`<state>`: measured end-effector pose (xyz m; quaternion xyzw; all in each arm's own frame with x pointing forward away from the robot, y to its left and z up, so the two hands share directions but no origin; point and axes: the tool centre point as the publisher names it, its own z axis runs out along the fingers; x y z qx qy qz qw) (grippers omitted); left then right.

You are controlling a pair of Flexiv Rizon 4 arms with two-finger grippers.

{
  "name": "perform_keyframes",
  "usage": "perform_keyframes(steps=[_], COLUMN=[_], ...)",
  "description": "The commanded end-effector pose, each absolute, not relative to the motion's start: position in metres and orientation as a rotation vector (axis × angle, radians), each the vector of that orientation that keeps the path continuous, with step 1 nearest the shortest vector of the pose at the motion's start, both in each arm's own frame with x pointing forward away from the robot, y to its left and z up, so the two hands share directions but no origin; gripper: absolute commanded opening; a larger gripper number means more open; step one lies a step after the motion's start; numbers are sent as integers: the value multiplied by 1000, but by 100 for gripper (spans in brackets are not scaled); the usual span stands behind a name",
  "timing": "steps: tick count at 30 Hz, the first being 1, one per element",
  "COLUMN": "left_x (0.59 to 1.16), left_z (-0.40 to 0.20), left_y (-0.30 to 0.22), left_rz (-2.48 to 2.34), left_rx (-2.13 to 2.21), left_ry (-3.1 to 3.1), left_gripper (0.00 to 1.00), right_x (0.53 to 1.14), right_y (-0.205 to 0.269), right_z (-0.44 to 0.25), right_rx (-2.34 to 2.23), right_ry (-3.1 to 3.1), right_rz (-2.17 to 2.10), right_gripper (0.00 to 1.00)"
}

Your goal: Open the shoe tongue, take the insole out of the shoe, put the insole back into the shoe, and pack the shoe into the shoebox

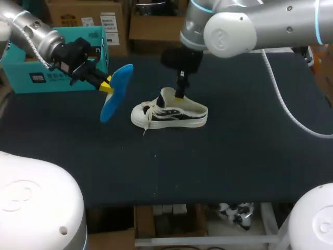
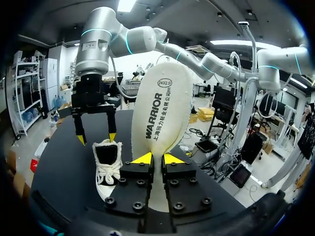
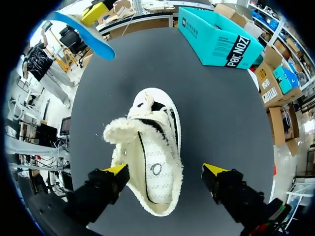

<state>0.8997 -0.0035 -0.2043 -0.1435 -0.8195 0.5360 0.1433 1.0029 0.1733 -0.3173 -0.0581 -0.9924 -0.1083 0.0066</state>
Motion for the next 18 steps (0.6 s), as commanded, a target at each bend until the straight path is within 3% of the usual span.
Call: perform_keyframes(steps=[1, 9, 10, 11, 13, 14, 18], left_x=[893, 893, 893, 893, 893, 893, 893], left_z=[-210, -215, -216, -216, -218, -218, -221], left_y=[3, 10, 10, 11, 11, 12, 12], left_rz=[1612, 1612, 1611, 1611, 1609, 1609, 1607], left_rx=[-334, -312, -309, -308, -303, -300, -293], left_ry=[-2440, -2452, -2453, -2454, -2456, -2456, -2459], left_gripper=[0, 0, 0, 0, 0, 0, 0], right_x=[1006, 1009, 1010, 1010, 1011, 1012, 1012], right_y=[180, 184, 184, 184, 183, 183, 182], right_z=[-330, -338, -338, -339, -340, -341, -345], right_rx=[-213, -247, -248, -254, -265, -273, -296], right_ry=[-3116, -3144, -3145, -3148, -3150, -3147, -3144], right_rz=[-32, 30, 31, 38, 53, 60, 81], right_gripper=[100, 100, 87, 65, 5, 0, 0])
